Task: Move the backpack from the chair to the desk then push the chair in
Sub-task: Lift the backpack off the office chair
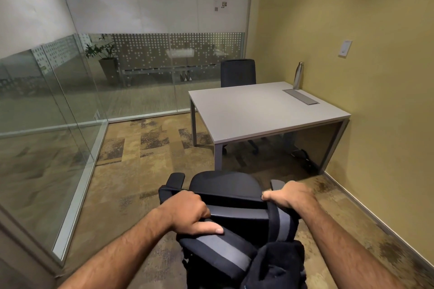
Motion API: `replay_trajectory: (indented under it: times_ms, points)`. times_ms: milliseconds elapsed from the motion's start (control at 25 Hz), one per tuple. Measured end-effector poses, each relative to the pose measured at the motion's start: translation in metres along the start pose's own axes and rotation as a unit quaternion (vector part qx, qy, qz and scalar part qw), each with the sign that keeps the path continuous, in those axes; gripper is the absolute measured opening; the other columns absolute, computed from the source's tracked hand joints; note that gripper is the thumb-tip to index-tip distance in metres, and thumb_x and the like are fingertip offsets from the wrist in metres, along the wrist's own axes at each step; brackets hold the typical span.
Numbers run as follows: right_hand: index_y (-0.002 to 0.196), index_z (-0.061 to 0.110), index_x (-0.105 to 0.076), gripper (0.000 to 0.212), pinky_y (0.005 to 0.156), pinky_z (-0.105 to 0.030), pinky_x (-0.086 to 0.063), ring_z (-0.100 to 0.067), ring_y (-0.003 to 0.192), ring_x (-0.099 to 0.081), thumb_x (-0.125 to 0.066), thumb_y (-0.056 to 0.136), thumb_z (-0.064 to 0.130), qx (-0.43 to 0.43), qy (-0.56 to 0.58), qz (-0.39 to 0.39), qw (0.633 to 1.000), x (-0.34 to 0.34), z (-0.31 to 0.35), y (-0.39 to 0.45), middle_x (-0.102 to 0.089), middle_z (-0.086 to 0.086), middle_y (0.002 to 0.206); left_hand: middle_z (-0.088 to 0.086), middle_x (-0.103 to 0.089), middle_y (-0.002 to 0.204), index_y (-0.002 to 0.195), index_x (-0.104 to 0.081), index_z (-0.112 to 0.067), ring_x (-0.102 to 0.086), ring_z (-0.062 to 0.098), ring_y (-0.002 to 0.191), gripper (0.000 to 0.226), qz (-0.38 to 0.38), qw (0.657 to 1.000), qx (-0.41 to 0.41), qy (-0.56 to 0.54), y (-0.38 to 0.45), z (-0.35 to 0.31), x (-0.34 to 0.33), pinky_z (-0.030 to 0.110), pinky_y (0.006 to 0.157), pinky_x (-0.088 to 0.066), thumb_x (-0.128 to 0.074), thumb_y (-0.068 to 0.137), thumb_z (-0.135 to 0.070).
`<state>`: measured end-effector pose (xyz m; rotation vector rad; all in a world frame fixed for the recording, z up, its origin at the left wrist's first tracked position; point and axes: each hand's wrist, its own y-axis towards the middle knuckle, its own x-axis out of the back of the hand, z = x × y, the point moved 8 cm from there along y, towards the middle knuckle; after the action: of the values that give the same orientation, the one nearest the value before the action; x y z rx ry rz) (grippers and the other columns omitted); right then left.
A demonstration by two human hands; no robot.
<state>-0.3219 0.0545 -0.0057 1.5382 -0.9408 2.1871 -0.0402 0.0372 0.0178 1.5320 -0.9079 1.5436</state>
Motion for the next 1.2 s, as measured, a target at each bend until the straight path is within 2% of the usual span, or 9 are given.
replay_trajectory:
  times_ms: [80, 200, 360, 440, 520, 720, 880, 1040, 1200]
  points:
    - [0.113, 0.016, -0.072, 0.083, 0.066, -0.030, -0.049, -0.026, 0.092, -0.065, -0.065, 0.055, 0.076, 0.002, 0.013, -0.014, 1.000, 0.007, -0.008, -0.002, -0.068, -0.004, 0.101, 0.002, -0.036, 0.046, 0.054, -0.040, -0.015, -0.035, 0.024, 0.045, 0.082, -0.007, 1.000, -0.022, -0.002, 0.016, -0.020, 0.005, 0.035, 0.048, -0.027, -0.023, 0.087, -0.088]
    - [0.112, 0.010, -0.073, 0.075, 0.069, -0.029, -0.049, -0.028, 0.098, -0.068, -0.066, 0.069, 0.071, 0.002, 0.038, -0.038, 0.999, 0.009, -0.023, -0.001, -0.073, -0.009, 0.110, 0.002, -0.041, 0.048, 0.055, -0.044, -0.013, -0.038, 0.026, 0.048, 0.081, -0.014, 0.999, -0.035, -0.012, 0.039, -0.044, 0.007, 0.036, 0.049, -0.032, -0.029, 0.087, -0.086]
    - [0.094, 0.007, -0.073, 0.054, 0.063, -0.030, -0.047, -0.029, 0.088, -0.068, -0.070, 0.076, 0.058, -0.020, 0.177, -0.047, 0.983, 0.004, -0.052, 0.000, -0.073, -0.011, 0.099, 0.005, -0.044, 0.049, 0.055, -0.046, -0.010, -0.038, 0.025, 0.048, 0.083, -0.021, 0.998, -0.027, -0.062, 0.055, -0.057, 0.006, 0.040, 0.052, -0.034, -0.035, 0.087, -0.085]
    - [0.080, 0.007, -0.070, 0.040, 0.068, -0.036, -0.053, -0.032, 0.081, -0.069, -0.075, 0.073, 0.046, -0.043, 0.296, -0.031, 0.954, 0.003, -0.071, 0.000, -0.074, -0.012, 0.087, 0.006, -0.045, 0.049, 0.054, -0.045, -0.009, -0.038, 0.025, 0.049, 0.083, -0.020, 0.996, -0.018, -0.081, 0.058, -0.057, 0.007, 0.038, 0.052, -0.032, -0.036, 0.086, -0.085]
    - [0.079, 0.002, -0.071, 0.034, 0.067, -0.038, -0.054, -0.036, 0.075, -0.072, -0.078, 0.071, 0.034, -0.079, 0.402, -0.016, 0.912, 0.001, -0.094, -0.002, -0.075, -0.017, 0.079, 0.006, -0.044, 0.049, 0.055, -0.045, -0.009, -0.037, 0.026, 0.049, 0.083, -0.018, 0.996, -0.024, -0.085, 0.060, -0.062, 0.009, 0.037, 0.052, -0.030, -0.036, 0.086, -0.085]
    - [0.088, -0.006, -0.073, 0.020, 0.051, -0.028, -0.050, -0.031, 0.053, -0.071, -0.083, 0.077, 0.008, -0.125, 0.486, 0.041, 0.864, -0.012, -0.133, -0.017, -0.076, -0.020, 0.072, 0.006, -0.039, 0.046, 0.054, -0.042, -0.008, -0.035, 0.026, 0.046, 0.083, -0.008, 0.995, -0.081, -0.065, 0.074, -0.094, 0.008, 0.036, 0.050, -0.023, -0.035, 0.088, -0.084]
    - [0.070, -0.001, -0.066, 0.014, 0.049, -0.025, -0.041, -0.019, 0.036, -0.061, -0.075, 0.080, 0.001, -0.102, 0.445, 0.023, 0.889, 0.002, -0.136, -0.025, -0.067, -0.008, 0.050, 0.007, -0.046, 0.051, 0.055, -0.042, -0.010, -0.039, 0.030, 0.051, 0.078, 0.000, 0.992, -0.115, -0.054, 0.085, -0.112, 0.007, 0.039, 0.052, -0.034, -0.038, 0.091, -0.079]
    - [0.063, 0.006, -0.062, 0.019, 0.059, -0.033, -0.046, -0.025, 0.053, -0.063, -0.077, 0.075, 0.004, -0.058, 0.398, 0.006, 0.916, 0.024, -0.129, -0.031, -0.067, -0.010, 0.059, 0.009, -0.043, 0.050, 0.055, -0.040, -0.010, -0.037, 0.032, 0.052, 0.076, 0.011, 0.985, -0.155, -0.073, 0.091, -0.132, 0.001, 0.039, 0.052, -0.030, -0.043, 0.092, -0.076]
    - [0.051, 0.018, -0.047, 0.042, 0.055, -0.031, -0.031, -0.018, 0.052, -0.042, -0.083, 0.070, 0.015, 0.001, 0.277, -0.056, 0.959, 0.061, -0.131, -0.041, -0.047, -0.001, 0.054, 0.005, -0.048, 0.052, 0.056, -0.040, -0.014, -0.039, 0.024, 0.051, 0.071, 0.020, 0.971, -0.194, -0.141, 0.106, -0.165, 0.001, 0.035, 0.052, -0.028, -0.052, 0.087, -0.077]
